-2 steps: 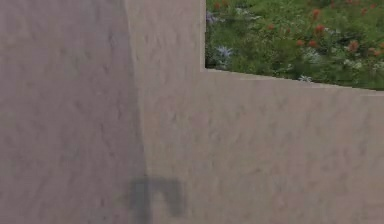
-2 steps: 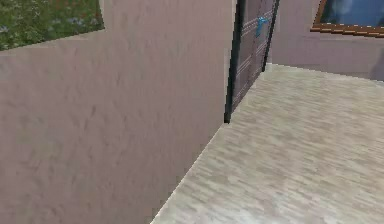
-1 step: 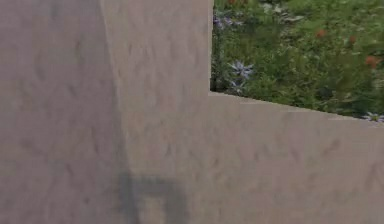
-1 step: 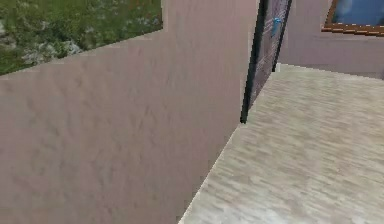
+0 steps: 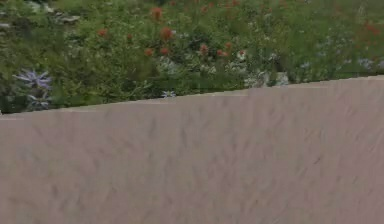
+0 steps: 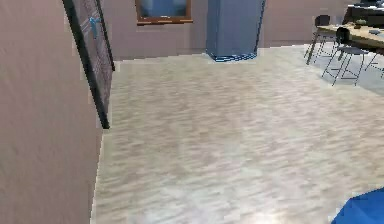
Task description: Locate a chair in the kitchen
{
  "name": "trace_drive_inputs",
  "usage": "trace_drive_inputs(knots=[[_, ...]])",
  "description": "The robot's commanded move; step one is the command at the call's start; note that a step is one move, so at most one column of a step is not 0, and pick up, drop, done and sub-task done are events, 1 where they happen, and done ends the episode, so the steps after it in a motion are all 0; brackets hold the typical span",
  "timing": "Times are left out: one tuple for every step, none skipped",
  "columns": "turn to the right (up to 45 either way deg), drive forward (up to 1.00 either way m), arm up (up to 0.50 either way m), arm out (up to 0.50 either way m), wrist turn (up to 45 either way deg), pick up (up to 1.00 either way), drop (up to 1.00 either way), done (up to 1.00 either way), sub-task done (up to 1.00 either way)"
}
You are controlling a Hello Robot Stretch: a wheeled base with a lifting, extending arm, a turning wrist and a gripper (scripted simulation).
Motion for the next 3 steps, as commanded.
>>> trace_drive_inputs(knots=[[45.0, 0.00, 0.00, 0.00, 0.0, 0.00, 0.00, 0.00, 0.00], [45.0, 0.00, 0.00, 0.00, 0.0, 0.00, 0.00, 0.00, 0.00], [9.0, 0.00, 0.00, 0.00, 0.0, 0.00, 0.00, 0.00, 0.00]])
